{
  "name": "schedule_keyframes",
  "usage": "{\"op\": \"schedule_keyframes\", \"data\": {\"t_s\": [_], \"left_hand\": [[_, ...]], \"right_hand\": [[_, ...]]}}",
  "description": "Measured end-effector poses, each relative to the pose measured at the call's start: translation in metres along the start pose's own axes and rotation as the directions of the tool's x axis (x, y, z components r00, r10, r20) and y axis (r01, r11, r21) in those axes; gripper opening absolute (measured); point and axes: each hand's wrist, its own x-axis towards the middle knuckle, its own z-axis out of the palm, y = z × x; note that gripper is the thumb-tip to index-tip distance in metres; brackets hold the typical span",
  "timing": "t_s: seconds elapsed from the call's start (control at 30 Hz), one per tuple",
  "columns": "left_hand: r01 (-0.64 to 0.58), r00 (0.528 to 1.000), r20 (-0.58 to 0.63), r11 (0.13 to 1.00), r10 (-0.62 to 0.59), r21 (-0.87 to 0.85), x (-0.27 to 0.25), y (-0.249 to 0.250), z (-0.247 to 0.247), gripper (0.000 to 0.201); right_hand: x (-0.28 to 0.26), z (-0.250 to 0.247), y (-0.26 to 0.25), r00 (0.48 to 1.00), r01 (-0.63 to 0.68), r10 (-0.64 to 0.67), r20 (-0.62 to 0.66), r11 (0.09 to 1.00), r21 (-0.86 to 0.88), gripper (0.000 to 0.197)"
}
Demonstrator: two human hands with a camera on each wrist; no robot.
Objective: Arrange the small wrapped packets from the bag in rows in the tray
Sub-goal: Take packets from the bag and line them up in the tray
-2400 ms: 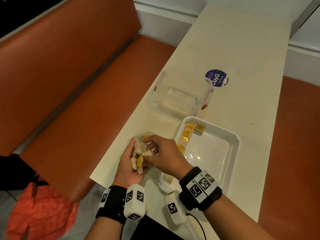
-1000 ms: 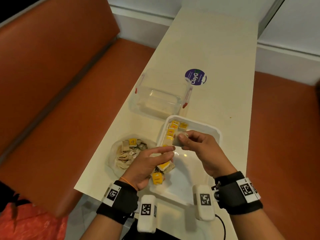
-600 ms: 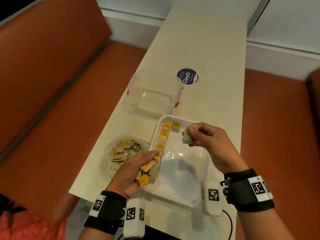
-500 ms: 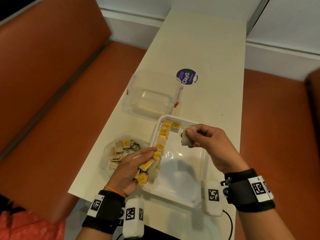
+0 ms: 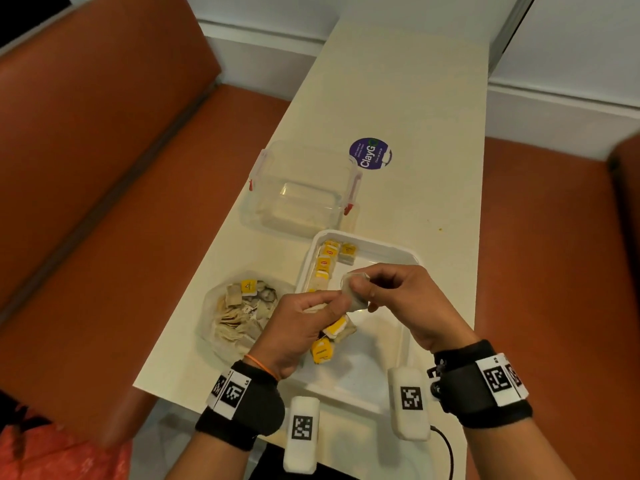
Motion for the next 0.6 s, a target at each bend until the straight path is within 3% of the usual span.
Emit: {"op": "schedule_keyframes", "data": {"t_s": [0.13,0.37,0.53,0.6], "left_hand": [[0.035,0.998,-0.056,0.999,-0.034,0.018,0.003,-0.007,0.001,0.018],[0.122,0.985,-0.129,0.991,-0.114,0.059,0.022,-0.012,0.001,0.018],[0.178,0.948,-0.269,0.984,-0.167,0.019,0.032,-0.021,-0.01,0.037],[0.189,0.941,-0.286,0.982,-0.181,0.0,0.029,-0.023,-0.017,0.032]], "right_hand": [[0.0,0.001,0.009,0.997,-0.009,0.007,-0.076,0.999,-0.031,0.008],[0.017,-0.005,0.039,0.988,-0.118,0.11,-0.111,0.99,-0.071,0.01],[0.062,-0.003,0.069,0.953,-0.165,0.141,-0.27,0.984,-0.068,0.012],[0.081,-0.001,0.082,0.923,-0.193,0.154,-0.352,0.978,-0.077,0.01]]}}
